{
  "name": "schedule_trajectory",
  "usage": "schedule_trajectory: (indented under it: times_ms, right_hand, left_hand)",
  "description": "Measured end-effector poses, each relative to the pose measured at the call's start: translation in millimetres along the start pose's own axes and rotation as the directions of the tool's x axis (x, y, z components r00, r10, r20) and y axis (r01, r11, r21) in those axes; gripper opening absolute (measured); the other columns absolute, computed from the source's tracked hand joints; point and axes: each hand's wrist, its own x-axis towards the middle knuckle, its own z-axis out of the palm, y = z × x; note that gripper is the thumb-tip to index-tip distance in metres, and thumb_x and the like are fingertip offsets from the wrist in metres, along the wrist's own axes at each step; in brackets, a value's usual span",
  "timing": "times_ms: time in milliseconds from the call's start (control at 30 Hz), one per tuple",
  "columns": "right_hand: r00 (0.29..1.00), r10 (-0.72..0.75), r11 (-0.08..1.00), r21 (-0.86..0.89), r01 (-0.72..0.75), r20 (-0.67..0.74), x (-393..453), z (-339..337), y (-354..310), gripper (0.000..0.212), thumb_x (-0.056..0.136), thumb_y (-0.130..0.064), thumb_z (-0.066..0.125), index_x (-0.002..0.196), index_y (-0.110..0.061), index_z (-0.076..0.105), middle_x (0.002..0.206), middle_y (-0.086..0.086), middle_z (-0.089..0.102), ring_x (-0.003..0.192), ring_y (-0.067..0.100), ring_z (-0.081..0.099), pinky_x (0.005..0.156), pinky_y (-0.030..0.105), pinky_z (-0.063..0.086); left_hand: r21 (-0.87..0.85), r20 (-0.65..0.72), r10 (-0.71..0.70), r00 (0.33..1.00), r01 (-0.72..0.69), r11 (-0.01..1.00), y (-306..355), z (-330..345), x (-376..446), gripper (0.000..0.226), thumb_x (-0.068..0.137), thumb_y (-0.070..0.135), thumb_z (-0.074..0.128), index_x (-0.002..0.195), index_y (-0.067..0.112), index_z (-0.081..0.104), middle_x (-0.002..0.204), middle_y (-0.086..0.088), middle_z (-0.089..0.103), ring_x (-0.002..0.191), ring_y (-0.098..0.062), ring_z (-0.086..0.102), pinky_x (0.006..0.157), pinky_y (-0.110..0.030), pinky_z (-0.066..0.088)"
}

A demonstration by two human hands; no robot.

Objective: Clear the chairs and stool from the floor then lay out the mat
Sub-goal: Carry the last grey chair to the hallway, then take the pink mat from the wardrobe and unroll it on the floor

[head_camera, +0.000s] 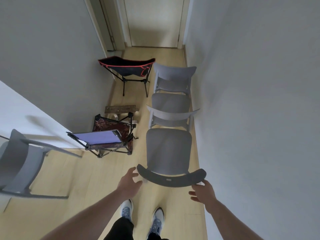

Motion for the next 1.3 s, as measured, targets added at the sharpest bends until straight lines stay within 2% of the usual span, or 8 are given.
schedule_trajectory:
  times_ms: [167,267,433,567,800,1033,1167,1300]
  right_hand:
    - [0.985,0.044,0.972,-0.234,-0.004,0.168,-41,32,10,0.051,0.09,-0.012,0.067,0.138,-0.015,0.053,0.108,0.007,0.069,0.086,0.023,0.075,0.065,0.033,0.064]
    - [0.95,-0.075,0.901,-0.388,0.196,0.303,-66,63,-2,0.046,0.089,-0.019,0.064,0.134,-0.018,0.055,0.113,-0.002,0.065,0.094,0.018,0.071,0.07,0.028,0.061]
    - [0.782,-0.327,0.647,-0.478,0.594,0.53,-113,127,-51,0.037,0.092,-0.035,0.064,0.128,-0.038,0.054,0.126,-0.017,0.058,0.115,0.006,0.059,0.094,0.026,0.046]
    - [0.599,-0.378,0.458,-0.419,0.784,0.706,-176,196,-85,0.039,0.091,-0.04,0.06,0.128,-0.048,0.049,0.134,-0.025,0.052,0.124,0.002,0.052,0.1,0.025,0.043]
    - [0.316,-0.408,0.223,-0.243,0.944,0.857,-302,300,-90,0.045,0.091,-0.046,0.062,0.133,-0.05,0.048,0.137,-0.025,0.048,0.129,-0.002,0.045,0.107,0.027,0.04]
    - [0.062,-0.41,0.023,-0.058,0.998,0.91,-441,398,-50,0.042,0.092,-0.045,0.062,0.131,-0.052,0.049,0.13,-0.04,0.042,0.127,-0.01,0.042,0.109,0.024,0.039]
    - [-0.093,-0.388,-0.075,0.069,0.995,0.917,-515,444,-27,0.037,0.094,-0.039,0.063,0.125,-0.055,0.049,0.126,-0.043,0.045,0.12,-0.026,0.037,0.097,0.012,0.038]
    - [-0.195,-0.396,-0.153,0.145,0.978,0.898,-571,483,-18,0.044,0.094,-0.043,0.063,0.134,-0.051,0.049,0.134,-0.039,0.045,0.126,-0.019,0.038,0.104,0.017,0.039]
  left_hand:
    - [0.107,-0.039,0.077,0.996,-0.072,0.992,-22,-30,-46,0.057,0.09,0.023,0.066,0.142,0.031,0.045,0.136,0.013,0.056,0.081,-0.009,0.069,0.077,-0.03,0.058]
    - [0.212,-0.054,0.116,0.992,-0.102,0.972,-39,-47,-73,0.054,0.091,0.028,0.064,0.142,0.031,0.046,0.139,0.014,0.052,0.094,-0.002,0.065,0.091,-0.027,0.052]
    - [0.22,-0.188,0.186,0.964,-0.143,0.965,-69,-94,-119,0.048,0.092,0.035,0.064,0.136,0.039,0.047,0.136,0.023,0.044,0.108,0.001,0.056,0.095,-0.023,0.046]
    - [0.134,-0.411,0.202,0.889,-0.16,0.978,-112,-154,-170,0.049,0.088,0.036,0.067,0.133,0.042,0.048,0.138,0.029,0.041,0.111,0.001,0.054,0.094,-0.024,0.047]
    - [0.015,-0.696,0.146,0.703,-0.189,0.982,-213,-233,-281,0.047,0.083,0.035,0.073,0.123,0.048,0.052,0.14,0.025,0.042,0.12,-0.007,0.052,0.101,-0.028,0.045]
    - [-0.007,-0.836,0.036,0.548,-0.075,0.997,-343,-291,-421,0.049,0.082,0.044,0.072,0.124,0.052,0.048,0.145,0.032,0.035,0.129,-0.005,0.046,0.105,-0.029,0.042]
    - [0.016,-0.884,0.023,0.466,-0.019,1.0,-389,-333,-494,0.051,0.087,0.04,0.072,0.132,0.047,0.048,0.146,0.03,0.033,0.132,-0.004,0.041,0.105,-0.023,0.034]
    - [0.03,-0.91,0.017,0.415,0.025,0.999,-415,-369,-545,0.052,0.09,0.045,0.068,0.136,0.046,0.046,0.149,0.032,0.029,0.132,-0.003,0.04,0.103,-0.02,0.032]
